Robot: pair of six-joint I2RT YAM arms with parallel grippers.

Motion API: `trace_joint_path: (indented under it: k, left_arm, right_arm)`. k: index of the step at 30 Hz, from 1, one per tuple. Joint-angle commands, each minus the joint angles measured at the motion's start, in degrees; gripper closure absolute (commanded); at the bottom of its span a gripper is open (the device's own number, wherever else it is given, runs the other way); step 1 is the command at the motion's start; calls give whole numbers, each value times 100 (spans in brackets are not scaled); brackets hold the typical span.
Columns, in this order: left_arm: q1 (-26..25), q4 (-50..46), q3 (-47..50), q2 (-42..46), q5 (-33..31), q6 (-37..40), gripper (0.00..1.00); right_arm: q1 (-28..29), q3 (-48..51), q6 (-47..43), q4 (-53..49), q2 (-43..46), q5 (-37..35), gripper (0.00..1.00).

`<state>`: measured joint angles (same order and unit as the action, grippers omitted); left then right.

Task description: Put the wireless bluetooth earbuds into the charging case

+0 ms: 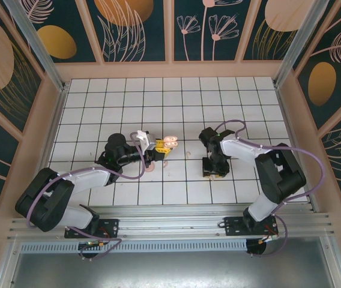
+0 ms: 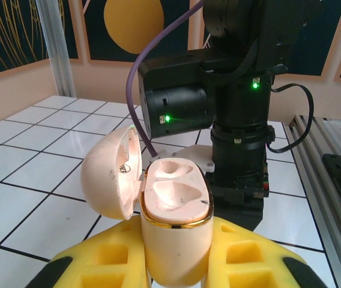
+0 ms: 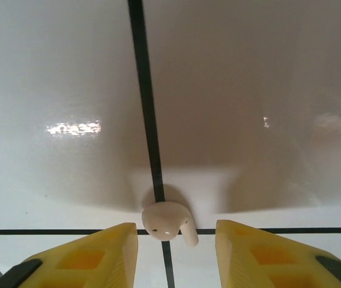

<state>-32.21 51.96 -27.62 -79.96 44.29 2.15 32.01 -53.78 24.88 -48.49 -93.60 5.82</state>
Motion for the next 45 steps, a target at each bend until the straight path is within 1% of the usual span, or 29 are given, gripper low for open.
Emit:
trace_joint_path:
  k: [1, 8, 17, 22, 28, 31, 34, 39, 43, 45]
  left_arm:
    - [-14, -26, -33, 95, 4, 125, 84]
    - [-12, -90, -95, 71, 9, 139, 84]
    - [-14, -138, -108, 53, 5, 141, 84]
    - [-13, -152, -104, 55, 1, 145, 84]
    - [-11, -180, -103, 71, -11, 159, 84]
    - [-14, -237, -111, 75, -34, 236, 84]
    - [-14, -251, -113, 48, -83, 302, 84]
    - [-12, -56, -104, -74, -151, 274, 85]
    - [-14, 267, -77, -204, -106, 143, 85]
    - [-13, 433, -68, -280, -96, 49, 85]
  right_arm:
    - [110, -194, -215, -126, -168, -60, 61]
    - [143, -262, -307, -52, -340, -176, 65]
    - [118, -208, -344, 98, -376, -281, 75]
    - [82, -119, -344, 161, -386, -317, 75]
    - [42, -77, -324, 331, -212, -346, 78]
    - [16, -51, -262, 478, 54, -337, 79]
    - [-10, 73, -130, 842, 519, -292, 79]
    - [-28, 375, 63, 1820, 1448, -125, 79]
    - [-30, 529, -22, 2534, 2141, 15, 79]
    - [-35, 654, -129, 3044, 2532, 224, 79]
